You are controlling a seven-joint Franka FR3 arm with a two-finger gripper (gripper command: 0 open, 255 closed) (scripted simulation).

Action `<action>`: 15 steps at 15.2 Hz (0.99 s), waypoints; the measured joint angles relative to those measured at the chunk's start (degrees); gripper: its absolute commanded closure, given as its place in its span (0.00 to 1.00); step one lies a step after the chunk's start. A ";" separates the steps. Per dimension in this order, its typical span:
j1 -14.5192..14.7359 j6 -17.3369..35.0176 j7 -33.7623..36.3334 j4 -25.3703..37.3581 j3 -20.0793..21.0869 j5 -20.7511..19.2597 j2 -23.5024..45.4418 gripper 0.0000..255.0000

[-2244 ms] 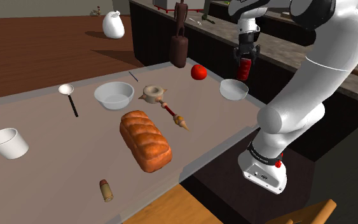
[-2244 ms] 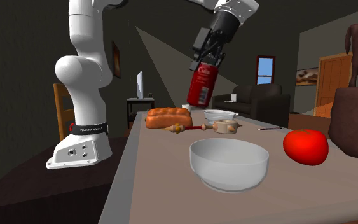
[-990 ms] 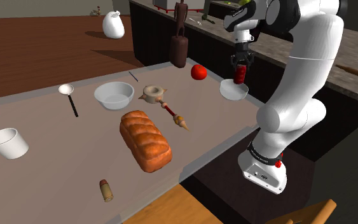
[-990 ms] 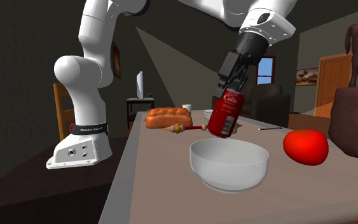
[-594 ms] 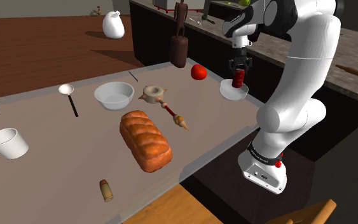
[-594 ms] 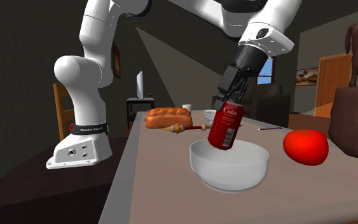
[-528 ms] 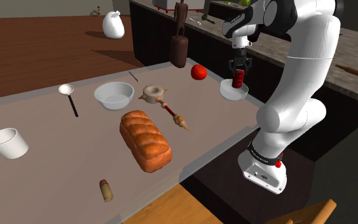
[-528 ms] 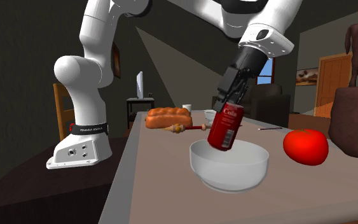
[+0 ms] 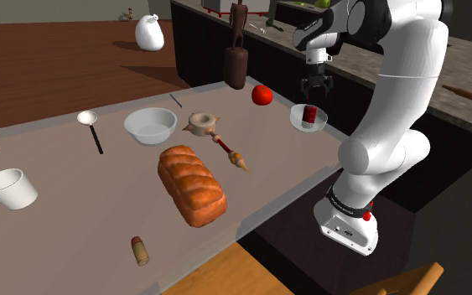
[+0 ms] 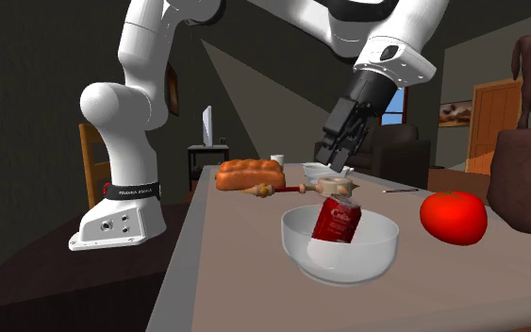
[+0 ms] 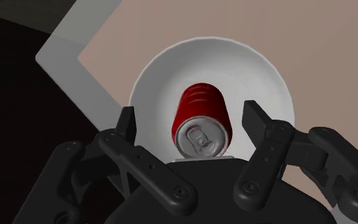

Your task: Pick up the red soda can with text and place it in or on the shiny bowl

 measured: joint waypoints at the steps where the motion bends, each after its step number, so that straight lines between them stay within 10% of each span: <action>1: 0.00 0.00 0.00 0.00 0.00 0.00 0.00 0.00; 15: 0.09 -7.55 -0.52 9.25 0.23 0.58 1.75 0.00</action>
